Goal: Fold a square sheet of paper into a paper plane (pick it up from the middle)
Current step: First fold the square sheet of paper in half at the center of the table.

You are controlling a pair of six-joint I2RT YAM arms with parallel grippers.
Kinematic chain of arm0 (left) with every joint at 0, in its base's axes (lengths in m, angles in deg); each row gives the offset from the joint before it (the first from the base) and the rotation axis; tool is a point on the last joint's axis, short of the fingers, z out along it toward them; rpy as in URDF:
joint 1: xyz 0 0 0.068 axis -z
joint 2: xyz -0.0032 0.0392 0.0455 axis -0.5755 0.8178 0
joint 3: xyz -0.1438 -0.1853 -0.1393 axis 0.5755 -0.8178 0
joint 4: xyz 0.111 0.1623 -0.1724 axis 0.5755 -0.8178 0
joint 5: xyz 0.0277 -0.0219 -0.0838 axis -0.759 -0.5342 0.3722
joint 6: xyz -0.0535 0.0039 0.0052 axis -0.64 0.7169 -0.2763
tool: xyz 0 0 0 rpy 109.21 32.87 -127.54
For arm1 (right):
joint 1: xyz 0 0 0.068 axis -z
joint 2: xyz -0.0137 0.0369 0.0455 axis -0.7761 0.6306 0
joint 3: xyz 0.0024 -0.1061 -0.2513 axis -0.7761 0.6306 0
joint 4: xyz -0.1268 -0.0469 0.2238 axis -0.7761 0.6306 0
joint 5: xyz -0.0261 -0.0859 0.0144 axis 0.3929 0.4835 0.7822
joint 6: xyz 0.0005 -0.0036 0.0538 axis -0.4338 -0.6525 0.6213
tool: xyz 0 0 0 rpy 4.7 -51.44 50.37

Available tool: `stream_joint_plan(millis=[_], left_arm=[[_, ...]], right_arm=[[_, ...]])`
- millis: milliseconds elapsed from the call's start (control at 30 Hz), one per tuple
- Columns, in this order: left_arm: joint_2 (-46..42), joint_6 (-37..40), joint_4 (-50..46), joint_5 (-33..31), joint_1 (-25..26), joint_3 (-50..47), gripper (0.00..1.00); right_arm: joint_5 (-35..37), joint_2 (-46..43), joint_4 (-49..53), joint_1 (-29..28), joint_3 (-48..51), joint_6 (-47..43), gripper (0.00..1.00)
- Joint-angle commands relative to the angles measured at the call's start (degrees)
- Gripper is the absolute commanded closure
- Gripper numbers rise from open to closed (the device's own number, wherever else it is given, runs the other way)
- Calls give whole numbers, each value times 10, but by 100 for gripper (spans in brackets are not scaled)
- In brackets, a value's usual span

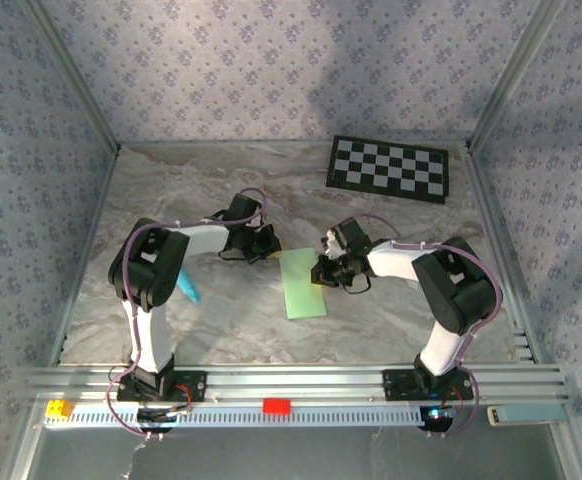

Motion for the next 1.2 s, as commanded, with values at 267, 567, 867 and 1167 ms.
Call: stream_joint_plan(millis=[267,567,867,1167], left_arm=[[-3,-12,-80,-48,-11,52,94],[-130,-9,-50,-25,52,-10,92],[-167,-96,129,46,162,-168,93],[-155,-75,116,44,194,-217,92]], right_arm=[[99,41,102,-4,47,-7,100],[100,37,98,-5,44,-1,100],[105,34,102,-4,42,-1,100],[103,43,110,-2,35,-11,100]])
